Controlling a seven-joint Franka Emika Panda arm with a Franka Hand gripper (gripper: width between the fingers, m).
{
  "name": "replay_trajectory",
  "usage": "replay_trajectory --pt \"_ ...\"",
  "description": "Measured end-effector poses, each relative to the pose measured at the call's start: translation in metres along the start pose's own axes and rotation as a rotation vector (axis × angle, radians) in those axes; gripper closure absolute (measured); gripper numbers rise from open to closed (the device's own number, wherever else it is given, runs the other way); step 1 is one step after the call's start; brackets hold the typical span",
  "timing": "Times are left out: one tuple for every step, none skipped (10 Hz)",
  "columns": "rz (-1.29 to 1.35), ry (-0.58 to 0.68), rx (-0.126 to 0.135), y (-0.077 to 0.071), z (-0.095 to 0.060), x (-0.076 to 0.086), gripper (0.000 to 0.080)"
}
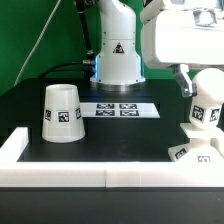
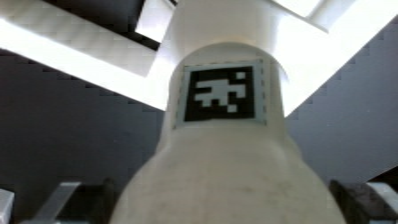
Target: Assemble lamp
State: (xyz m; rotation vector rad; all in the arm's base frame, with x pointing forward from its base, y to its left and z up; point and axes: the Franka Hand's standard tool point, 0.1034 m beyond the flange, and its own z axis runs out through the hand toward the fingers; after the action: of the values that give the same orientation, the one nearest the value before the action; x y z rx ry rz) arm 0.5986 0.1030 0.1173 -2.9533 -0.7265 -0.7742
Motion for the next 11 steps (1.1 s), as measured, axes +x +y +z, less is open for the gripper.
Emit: replay_trajectory --pt "-0.001 0.024 -0.01 -0.001 0.0 -0.002 0.022" --pt "-0.001 0.047 -0.021 -0.001 0.0 -0.004 0.022" --pt "-0.017 0.087 -0.039 -0.001 -0.001 -0.006 0.022" --pt "-0.023 0.124 -0.056 0.0 -0.001 -0.008 0.022" --pt "-0.022 0.107 -0.049 0.0 -0.001 -0.007 0.022" --pt "-0.022 0.107 -0.049 0.0 -0.001 -0.007 0.0129" --pt "-0.022 0.106 -0.049 0.0 0.0 -0.007 0.0109" --pt "-0.021 0.104 -0.048 0.0 0.0 -0.008 0.0109" --pt "-0.021 0.089 -0.041 -0.001 -0.002 -0.008 0.0101" --pt "-0.028 0.095 -0.041 -0.003 -0.01 -0.001 0.0101" --pt "-0.031 0.092 -0.04 -0.003 -0.016 0.002 0.0101"
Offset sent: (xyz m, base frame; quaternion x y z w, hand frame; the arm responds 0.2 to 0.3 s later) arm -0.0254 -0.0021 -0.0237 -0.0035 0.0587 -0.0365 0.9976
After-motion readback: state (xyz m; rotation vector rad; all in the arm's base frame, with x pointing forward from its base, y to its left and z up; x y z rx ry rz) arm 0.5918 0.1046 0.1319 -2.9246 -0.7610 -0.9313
